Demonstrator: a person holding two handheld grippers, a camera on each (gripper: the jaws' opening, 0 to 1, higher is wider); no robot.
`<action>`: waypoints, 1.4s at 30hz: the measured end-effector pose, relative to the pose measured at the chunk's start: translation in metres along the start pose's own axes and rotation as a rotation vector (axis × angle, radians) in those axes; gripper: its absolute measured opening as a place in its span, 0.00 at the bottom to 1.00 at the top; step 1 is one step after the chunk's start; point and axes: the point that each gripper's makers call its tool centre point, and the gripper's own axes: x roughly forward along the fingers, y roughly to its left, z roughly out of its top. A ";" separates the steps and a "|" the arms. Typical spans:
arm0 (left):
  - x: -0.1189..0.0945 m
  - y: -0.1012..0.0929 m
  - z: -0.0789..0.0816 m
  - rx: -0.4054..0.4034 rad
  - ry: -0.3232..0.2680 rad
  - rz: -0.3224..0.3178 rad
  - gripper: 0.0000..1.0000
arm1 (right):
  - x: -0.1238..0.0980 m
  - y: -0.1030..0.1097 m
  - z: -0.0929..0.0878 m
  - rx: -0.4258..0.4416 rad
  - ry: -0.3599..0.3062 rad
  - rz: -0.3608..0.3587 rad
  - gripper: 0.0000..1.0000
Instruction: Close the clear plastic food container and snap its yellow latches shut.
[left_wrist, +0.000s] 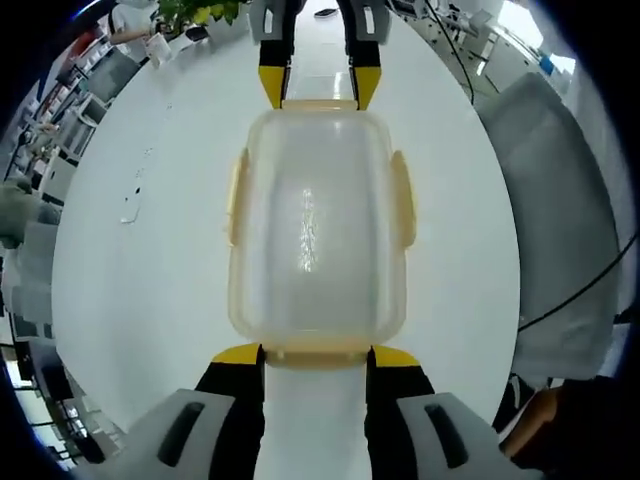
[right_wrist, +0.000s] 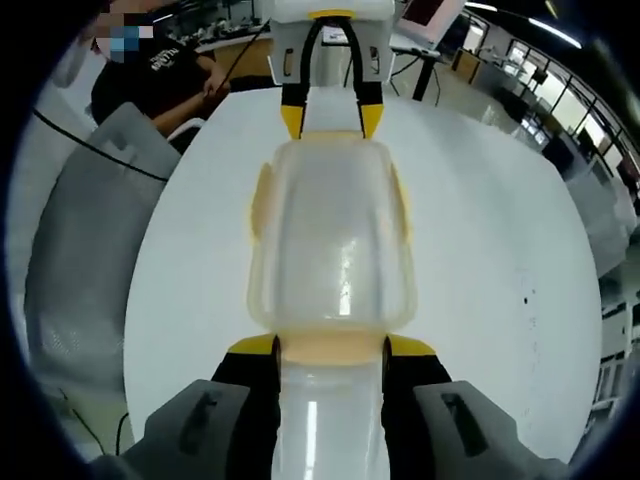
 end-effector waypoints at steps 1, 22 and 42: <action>0.000 0.001 0.005 0.006 -0.004 0.005 0.33 | -0.003 -0.001 -0.004 0.005 0.001 -0.005 0.35; 0.040 0.003 0.145 0.097 -0.101 -0.049 0.33 | -0.065 0.011 -0.138 0.126 0.069 -0.025 0.35; 0.065 0.000 0.186 0.084 -0.117 -0.091 0.33 | -0.066 0.014 -0.183 0.149 0.129 0.024 0.36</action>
